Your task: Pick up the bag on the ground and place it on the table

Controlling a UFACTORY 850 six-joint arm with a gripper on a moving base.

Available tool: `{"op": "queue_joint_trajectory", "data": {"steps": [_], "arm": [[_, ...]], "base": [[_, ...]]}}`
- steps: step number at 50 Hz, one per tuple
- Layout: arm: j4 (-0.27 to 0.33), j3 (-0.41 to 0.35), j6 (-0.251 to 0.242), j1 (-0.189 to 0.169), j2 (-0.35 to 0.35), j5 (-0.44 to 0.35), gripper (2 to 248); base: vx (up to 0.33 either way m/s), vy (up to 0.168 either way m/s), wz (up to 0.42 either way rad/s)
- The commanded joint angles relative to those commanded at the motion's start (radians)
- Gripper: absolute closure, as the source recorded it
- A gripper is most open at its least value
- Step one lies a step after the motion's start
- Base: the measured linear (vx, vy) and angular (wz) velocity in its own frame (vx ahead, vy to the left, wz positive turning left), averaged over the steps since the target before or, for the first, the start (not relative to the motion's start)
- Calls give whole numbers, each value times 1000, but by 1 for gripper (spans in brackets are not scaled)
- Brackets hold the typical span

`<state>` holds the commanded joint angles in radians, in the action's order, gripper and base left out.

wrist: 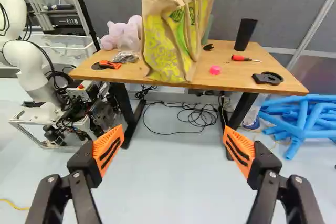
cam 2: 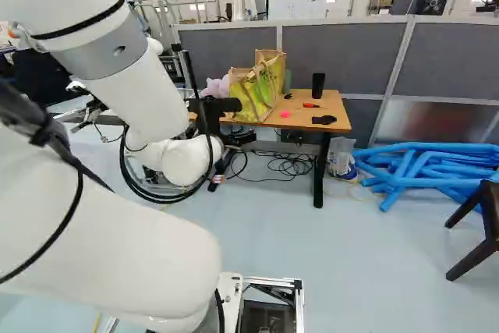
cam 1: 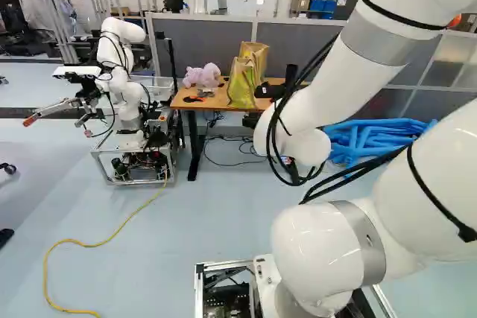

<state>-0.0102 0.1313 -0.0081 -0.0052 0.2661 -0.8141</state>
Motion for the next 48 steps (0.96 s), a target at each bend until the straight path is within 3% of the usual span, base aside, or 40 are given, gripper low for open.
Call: {"op": "queue_joint_trajectory", "data": {"steps": [22,48], "arm": [[9,-40,7,5,12,-53,3],[10,-44,8,5,13,-59,3]], "base": [[0,0,0],[0,0,0]]}}
